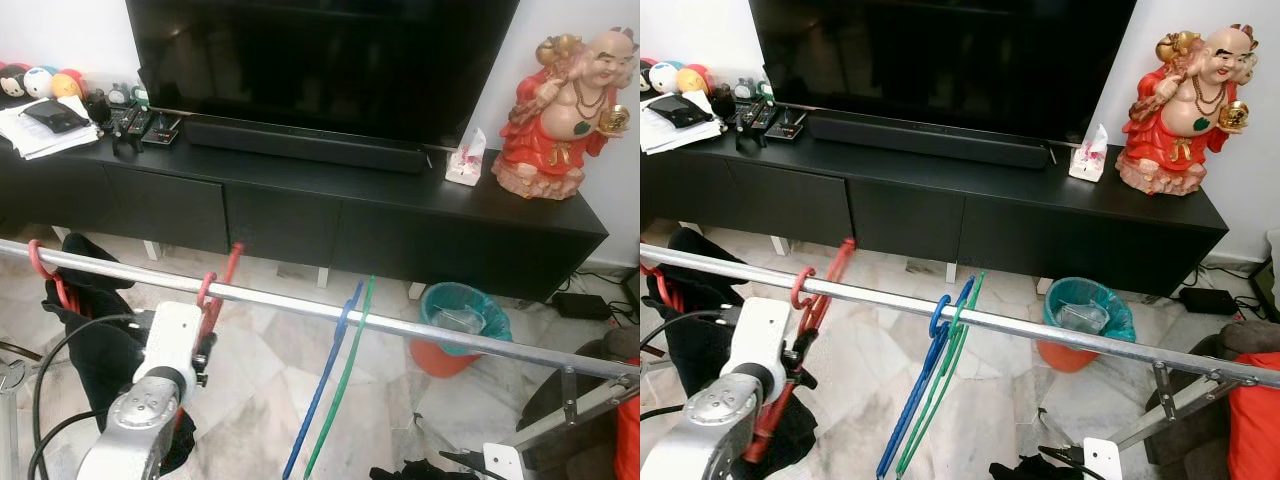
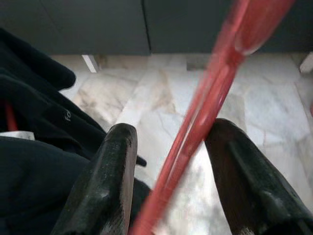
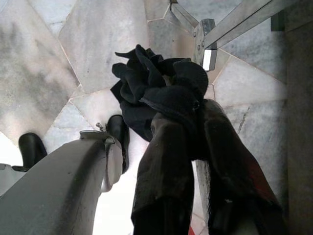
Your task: Hang hanger
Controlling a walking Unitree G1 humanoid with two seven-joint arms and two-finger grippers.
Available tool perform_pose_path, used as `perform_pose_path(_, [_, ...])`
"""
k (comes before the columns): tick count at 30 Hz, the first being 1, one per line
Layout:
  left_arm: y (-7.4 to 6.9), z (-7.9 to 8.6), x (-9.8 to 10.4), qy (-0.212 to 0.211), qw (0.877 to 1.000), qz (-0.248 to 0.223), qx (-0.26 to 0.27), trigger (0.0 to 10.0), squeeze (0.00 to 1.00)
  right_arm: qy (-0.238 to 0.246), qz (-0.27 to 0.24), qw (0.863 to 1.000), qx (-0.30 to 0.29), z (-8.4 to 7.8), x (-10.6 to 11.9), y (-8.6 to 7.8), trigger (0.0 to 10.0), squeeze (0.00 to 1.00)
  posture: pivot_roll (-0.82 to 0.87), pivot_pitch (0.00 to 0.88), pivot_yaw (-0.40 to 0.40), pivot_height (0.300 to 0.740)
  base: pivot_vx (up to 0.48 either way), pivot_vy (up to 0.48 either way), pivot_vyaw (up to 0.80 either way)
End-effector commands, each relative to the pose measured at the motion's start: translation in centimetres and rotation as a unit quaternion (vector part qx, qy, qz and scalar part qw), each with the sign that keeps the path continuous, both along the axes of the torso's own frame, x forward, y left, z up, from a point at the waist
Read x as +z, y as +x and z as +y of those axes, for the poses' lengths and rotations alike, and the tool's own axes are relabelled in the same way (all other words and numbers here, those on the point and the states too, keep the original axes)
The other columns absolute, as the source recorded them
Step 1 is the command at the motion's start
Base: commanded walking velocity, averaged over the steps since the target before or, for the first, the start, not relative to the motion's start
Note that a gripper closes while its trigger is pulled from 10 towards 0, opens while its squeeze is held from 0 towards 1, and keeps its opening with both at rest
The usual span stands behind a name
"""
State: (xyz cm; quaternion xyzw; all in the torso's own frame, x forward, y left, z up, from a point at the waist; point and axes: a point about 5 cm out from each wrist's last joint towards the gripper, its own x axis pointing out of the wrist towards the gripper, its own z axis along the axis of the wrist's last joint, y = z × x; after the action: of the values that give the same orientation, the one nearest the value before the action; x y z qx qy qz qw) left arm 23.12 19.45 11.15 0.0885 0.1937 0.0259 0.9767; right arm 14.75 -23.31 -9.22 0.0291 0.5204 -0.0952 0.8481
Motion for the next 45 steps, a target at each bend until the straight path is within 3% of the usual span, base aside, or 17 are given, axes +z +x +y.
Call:
perform_pose_path(1, [-0.3,0.1,-0.8,-0.009,1.0,0.01,-0.005,10.0,0.0,-0.005,-0.005,1.0,-0.004,-0.5,0.2,0.4,10.0,0.0,0.11,0.0,-0.118,0.74,0.0,0.0,0.0])
perform_pose_path(4, [-0.5,0.1,-1.5,-0.031,0.999,-0.014,-0.029,10.0,0.0,-0.005,-0.006,1.0,-0.003,-0.5,0.3,0.4,10.0,0.0,0.11,0.0,-0.119,0.74,0.0,0.0,0.0])
perform_pose_path(9, [-0.5,0.4,-2.6,-0.047,0.998,-0.016,-0.047,10.0,0.0,-0.006,-0.006,1.0,-0.002,-0.5,0.3,0.5,10.0,0.0,0.1,0.0,-0.12,0.74,0.0,0.0,0.0])
perform_pose_path(18, [-0.1,1.4,-3.0,-0.067,0.995,-0.072,-0.034,10.0,0.0,-0.006,-0.007,1.0,-0.003,-0.6,0.3,0.5,10.0,0.0,0.1,0.0,-0.124,0.74,0.0,0.0,0.0])
perform_pose_path(24, [0.2,0.5,-2.4,-0.079,0.989,-0.115,-0.059,10.0,0.0,-0.007,-0.006,1.0,-0.002,-0.6,0.3,0.5,10.0,0.0,0.09,0.0,-0.127,0.74,0.0,0.0,0.0])
perform_pose_path(31, [0.3,-0.1,-2.6,-0.063,0.988,-0.114,-0.088,10.0,0.0,-0.008,-0.006,1.0,-0.002,-0.7,0.3,0.4,10.0,0.0,0.09,0.0,-0.128,0.74,0.0,0.0,0.0])
perform_pose_path(32, [0.3,-0.2,-2.7,-0.061,0.987,-0.112,-0.094,9.0,0.0,-0.008,-0.006,1.0,-0.002,-0.7,0.3,0.4,10.0,0.0,0.09,0.0,-0.128,0.74,0.0,0.0,0.0])
perform_pose_path(33, [0.4,-0.3,-2.8,-0.054,0.987,-0.109,-0.105,0.1,0.0,-0.007,-0.006,1.0,-0.002,-0.7,0.3,0.4,10.0,0.0,0.09,0.0,-0.128,0.74,0.0,0.0,0.0])
perform_pose_path(37, [0.3,-0.5,-3.3,-0.031,0.987,-0.097,-0.122,0.0,0.0,-0.007,-0.006,1.0,-0.002,-0.7,0.3,0.4,10.0,0.0,0.09,0.0,-0.127,0.74,0.0,0.0,0.0])
perform_pose_path(45, [0.2,-0.7,-3.6,-0.029,0.986,-0.095,-0.136,0.0,0.0,-0.007,-0.006,1.0,-0.005,-0.7,0.3,0.4,10.0,0.0,0.09,0.0,-0.125,0.74,0.0,0.0,0.0])
